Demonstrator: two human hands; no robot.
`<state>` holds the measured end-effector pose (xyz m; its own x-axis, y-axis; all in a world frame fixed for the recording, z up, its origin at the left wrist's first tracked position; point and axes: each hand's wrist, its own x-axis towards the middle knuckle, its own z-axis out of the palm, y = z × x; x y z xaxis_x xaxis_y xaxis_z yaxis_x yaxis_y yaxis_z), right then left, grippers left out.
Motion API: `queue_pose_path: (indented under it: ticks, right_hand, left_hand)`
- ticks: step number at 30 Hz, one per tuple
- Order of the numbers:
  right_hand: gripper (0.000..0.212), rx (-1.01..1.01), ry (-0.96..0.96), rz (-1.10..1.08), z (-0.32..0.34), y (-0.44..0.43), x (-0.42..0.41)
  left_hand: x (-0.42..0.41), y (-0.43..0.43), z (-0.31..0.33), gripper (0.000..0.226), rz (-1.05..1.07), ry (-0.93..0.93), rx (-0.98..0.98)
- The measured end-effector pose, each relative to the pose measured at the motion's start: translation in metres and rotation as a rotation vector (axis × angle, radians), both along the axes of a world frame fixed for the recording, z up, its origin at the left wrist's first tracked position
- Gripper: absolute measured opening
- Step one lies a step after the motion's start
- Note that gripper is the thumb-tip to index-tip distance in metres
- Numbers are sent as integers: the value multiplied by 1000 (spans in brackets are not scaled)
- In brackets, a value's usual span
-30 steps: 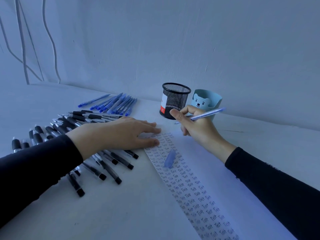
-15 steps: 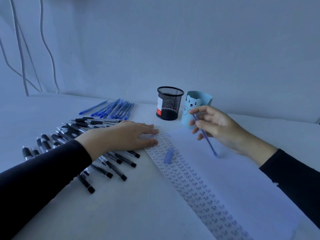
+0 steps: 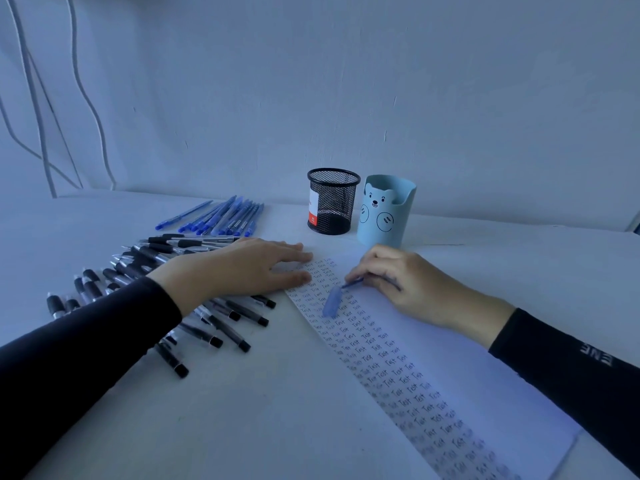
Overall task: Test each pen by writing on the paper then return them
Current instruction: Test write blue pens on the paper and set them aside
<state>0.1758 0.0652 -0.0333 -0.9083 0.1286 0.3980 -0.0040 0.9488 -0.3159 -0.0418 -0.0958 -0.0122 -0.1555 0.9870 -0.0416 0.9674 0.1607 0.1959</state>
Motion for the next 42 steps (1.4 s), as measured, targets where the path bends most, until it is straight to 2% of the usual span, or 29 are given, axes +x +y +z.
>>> queue_pose_path:
  ticks: [3,10,13,16,18,21,23,26,28,31,34,36,39,42]
  right_hand:
    - [29,25,11,11,-2,-1,-2]
    - [49,112,-30,115,-3,-11,-4]
    - [43,139,-39,130,-5,-16,-5]
    - [29,76,38,116,-3,-18,-4]
    - [23,-75,107,57,3,-18,-1]
    - [17,-540,174,-95,21,-18,-3]
    - [25,-940,201,-125,39,-15,1]
    - [40,-1546,140,-31,63,-14,15]
    - [58,-1818,151,-24,69,-15,24]
    - [67,-1898,129,-44,67,-14,24]
    - [55,-1897,108,-68,65,-15,23]
    - [47,-1903,99,-76,65,-16,23]
    - [43,-1901,85,-80,65,-17,24]
    - [43,-1835,81,-83,69,-19,23]
  left_hand:
    - [-1,0,0,61,1,0,-1]
    - [-1,0,0,63,-1,-4,4]
    - [-2,1,0,62,-2,-2,6]
    - [-3,1,-2,62,-9,2,8]
    - [-4,1,-2,63,-14,5,9]
    - [-5,2,-2,63,-13,6,6]
    - [-5,2,-3,64,-13,-3,7]
    - [-7,3,-5,65,-8,-12,12]
    - [-8,5,-7,66,-6,-13,17]
    - [-11,5,-7,72,-16,-7,15]
    - [-11,4,-7,79,-25,-24,16]
    - [-10,3,-6,77,-23,-24,19]
    - [-8,3,-5,68,-17,-10,11]
    - [-9,2,-5,77,-22,-24,8]
